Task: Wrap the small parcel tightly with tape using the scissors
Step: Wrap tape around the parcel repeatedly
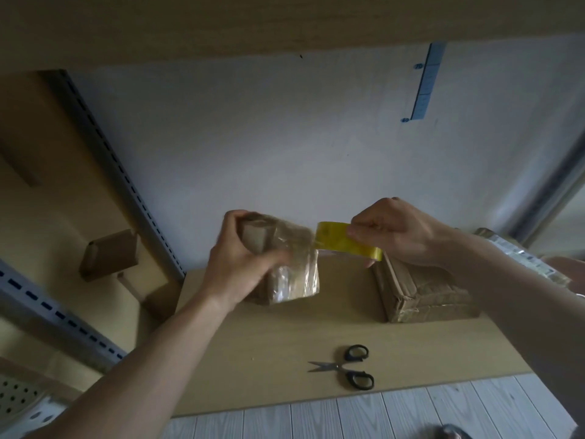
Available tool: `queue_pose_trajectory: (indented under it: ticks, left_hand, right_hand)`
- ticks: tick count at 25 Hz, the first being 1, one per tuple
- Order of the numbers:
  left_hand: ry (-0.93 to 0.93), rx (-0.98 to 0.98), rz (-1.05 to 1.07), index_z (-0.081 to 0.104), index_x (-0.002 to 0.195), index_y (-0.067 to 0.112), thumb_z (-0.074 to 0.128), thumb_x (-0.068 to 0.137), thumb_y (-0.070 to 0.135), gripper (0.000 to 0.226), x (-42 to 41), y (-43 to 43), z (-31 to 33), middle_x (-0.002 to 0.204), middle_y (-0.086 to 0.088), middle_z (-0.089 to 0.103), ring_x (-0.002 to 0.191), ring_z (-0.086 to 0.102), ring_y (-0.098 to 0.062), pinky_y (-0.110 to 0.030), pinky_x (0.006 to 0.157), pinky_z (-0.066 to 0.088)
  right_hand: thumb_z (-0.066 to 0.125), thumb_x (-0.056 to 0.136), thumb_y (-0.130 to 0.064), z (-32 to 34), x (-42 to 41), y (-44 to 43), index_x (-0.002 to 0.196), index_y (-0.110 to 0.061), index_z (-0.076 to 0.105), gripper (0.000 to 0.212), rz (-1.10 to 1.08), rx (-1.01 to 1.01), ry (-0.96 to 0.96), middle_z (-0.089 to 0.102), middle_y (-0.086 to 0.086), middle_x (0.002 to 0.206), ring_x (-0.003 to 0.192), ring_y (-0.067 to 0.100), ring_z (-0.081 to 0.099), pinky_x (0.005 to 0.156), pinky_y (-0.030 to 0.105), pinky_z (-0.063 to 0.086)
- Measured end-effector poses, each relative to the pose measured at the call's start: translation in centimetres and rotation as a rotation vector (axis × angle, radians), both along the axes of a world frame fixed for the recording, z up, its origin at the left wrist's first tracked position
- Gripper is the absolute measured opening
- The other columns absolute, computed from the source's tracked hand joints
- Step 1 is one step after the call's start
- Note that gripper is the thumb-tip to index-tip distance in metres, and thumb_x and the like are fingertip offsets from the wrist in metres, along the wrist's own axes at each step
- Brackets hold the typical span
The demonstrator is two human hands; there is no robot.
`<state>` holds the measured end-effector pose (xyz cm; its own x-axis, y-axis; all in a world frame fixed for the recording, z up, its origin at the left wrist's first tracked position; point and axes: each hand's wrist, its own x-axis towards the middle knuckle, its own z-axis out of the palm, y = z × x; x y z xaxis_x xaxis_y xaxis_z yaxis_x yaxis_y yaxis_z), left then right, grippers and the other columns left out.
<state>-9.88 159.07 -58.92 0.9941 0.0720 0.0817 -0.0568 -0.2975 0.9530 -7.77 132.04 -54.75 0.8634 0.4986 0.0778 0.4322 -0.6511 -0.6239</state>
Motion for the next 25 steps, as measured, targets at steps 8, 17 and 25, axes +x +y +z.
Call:
queue_pose_trajectory:
  ticks: [8,17,25]
  left_hand:
    - [0.065,-0.267,-0.135,0.058,0.108,0.031,0.080,0.046,0.035,0.066,-0.7,2.8,1.4,0.094,-0.002,0.064,0.088,0.065,-0.024,-0.049,0.077,0.056]
    - [0.087,-0.396,-0.319,0.050,0.130,0.013,0.075,0.058,0.028,0.078,-1.5,3.6,1.1,0.112,-0.017,0.060,0.101,0.061,-0.036,-0.051,0.081,0.054]
    - [0.195,-0.468,-0.389,0.048,0.140,0.012,0.089,0.050,0.036,0.101,-1.6,3.7,0.7,0.124,-0.023,0.061,0.109,0.064,-0.037,-0.048,0.082,0.059]
  right_hand:
    - [0.059,0.081,-0.059,-0.4,-0.2,-2.4,0.046,-0.021,0.043,0.054,-0.236,0.030,-0.328,0.032,-0.002,0.043,0.046,0.015,0.034,0.045,0.023,0.025]
    - [0.057,0.079,-0.076,-1.0,-0.4,-2.2,0.048,-0.013,0.047,0.071,-0.303,-0.074,-0.528,0.034,0.000,0.042,0.040,0.016,0.031,0.044,0.028,0.029]
    - [0.067,0.079,-0.064,-1.1,-0.5,-1.5,0.045,-0.022,0.036,0.062,-0.364,-0.007,-0.523,0.024,-0.003,0.042,0.042,0.013,0.025,0.045,0.027,0.024]
